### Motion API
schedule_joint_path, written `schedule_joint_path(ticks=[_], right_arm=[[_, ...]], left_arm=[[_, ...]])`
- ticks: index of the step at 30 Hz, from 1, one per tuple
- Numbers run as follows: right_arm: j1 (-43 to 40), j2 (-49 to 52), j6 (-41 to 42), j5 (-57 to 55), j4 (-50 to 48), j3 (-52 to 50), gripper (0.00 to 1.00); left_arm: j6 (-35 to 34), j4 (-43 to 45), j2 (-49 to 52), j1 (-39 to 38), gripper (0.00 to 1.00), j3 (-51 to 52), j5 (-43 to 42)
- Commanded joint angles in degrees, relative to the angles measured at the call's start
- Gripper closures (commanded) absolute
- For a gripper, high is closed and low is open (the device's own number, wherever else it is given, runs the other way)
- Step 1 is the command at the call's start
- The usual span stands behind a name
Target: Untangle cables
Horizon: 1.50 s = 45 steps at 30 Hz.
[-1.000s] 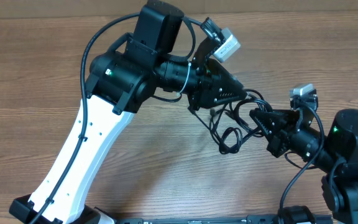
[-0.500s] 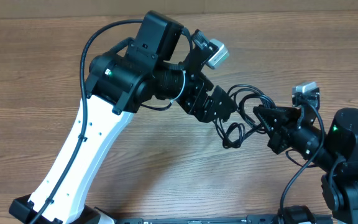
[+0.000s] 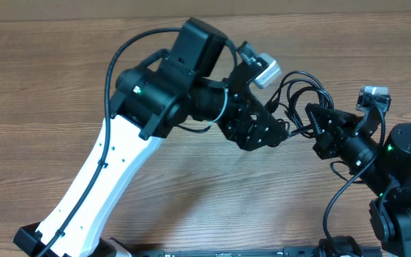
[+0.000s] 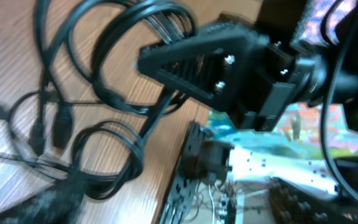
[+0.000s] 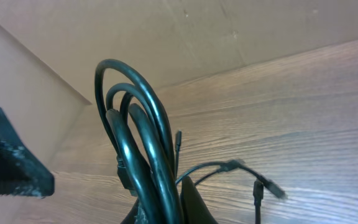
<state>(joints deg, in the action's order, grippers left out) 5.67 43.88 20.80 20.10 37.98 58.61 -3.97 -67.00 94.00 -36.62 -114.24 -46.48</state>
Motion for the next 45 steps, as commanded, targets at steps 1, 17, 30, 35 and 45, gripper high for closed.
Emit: schedule_joint_path(ticks=[1, 17, 30, 35, 45], right_arm=[[-0.2, -0.4, 3.5, 0.8, -1.1, 0.7, 0.96], [-0.2, -0.4, 3.5, 5.7, -2.8, 0.7, 0.96], [-0.2, -0.4, 3.2, 8.6, -2.9, 0.7, 0.96], [-0.2, -0.4, 3.2, 10.1, -3.4, 0.7, 0.96], [-0.2, -0.4, 3.2, 10.1, -3.4, 0.7, 0.96]], left_arm=[[-5.8, 2.4, -0.2, -2.0, 0.15, -1.0, -1.1], [-11.1, 4.7, 3.8, -3.2, 0.26, -1.0, 5.0], [-14.2, 7.1, 3.9, -3.1, 0.25, -1.0, 14.0], [-15.0, 7.7, 3.9, -3.2, 0.27, -1.0, 14.1], [-15.0, 7.7, 3.9, -3.1, 0.84, -1.0, 13.9]])
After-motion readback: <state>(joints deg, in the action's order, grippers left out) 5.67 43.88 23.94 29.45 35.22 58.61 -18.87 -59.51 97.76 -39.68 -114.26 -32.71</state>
